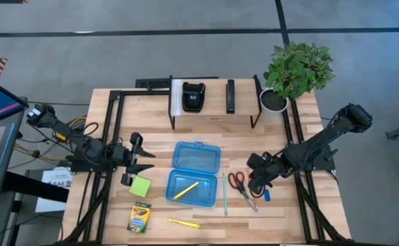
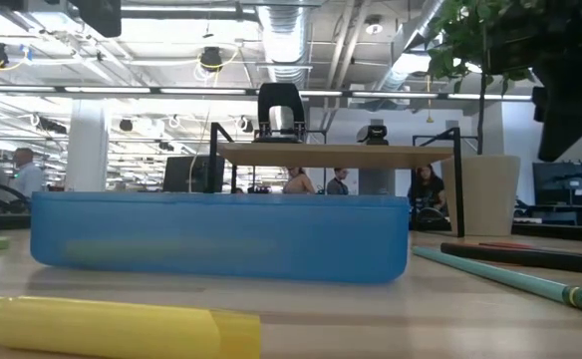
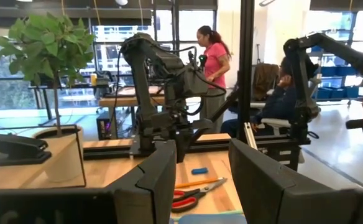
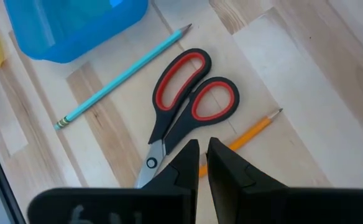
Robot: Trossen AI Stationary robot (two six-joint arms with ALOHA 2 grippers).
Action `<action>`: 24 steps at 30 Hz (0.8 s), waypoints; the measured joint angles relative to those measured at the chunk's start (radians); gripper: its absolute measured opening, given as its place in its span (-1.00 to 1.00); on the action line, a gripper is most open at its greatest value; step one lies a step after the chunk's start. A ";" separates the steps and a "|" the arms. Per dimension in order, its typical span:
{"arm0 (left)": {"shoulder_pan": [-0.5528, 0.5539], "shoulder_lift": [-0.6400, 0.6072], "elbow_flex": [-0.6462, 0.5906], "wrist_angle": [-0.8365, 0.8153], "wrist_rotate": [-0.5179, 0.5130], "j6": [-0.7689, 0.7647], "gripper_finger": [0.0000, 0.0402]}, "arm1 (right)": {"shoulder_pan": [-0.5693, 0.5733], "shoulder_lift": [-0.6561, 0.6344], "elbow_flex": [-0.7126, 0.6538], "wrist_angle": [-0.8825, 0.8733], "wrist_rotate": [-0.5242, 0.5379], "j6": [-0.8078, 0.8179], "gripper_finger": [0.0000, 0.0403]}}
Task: Pack school essentials
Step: Put the orange pencil into the blue supply box
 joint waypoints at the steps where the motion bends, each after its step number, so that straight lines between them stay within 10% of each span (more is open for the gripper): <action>1: 0.001 0.000 0.000 0.000 0.000 0.000 -0.31 | -0.004 0.000 0.000 0.000 0.000 0.000 -0.72; 24: 0.001 0.000 0.002 -0.001 -0.070 -0.030 -0.31 | -0.037 0.000 0.000 -0.001 -0.062 0.000 -0.38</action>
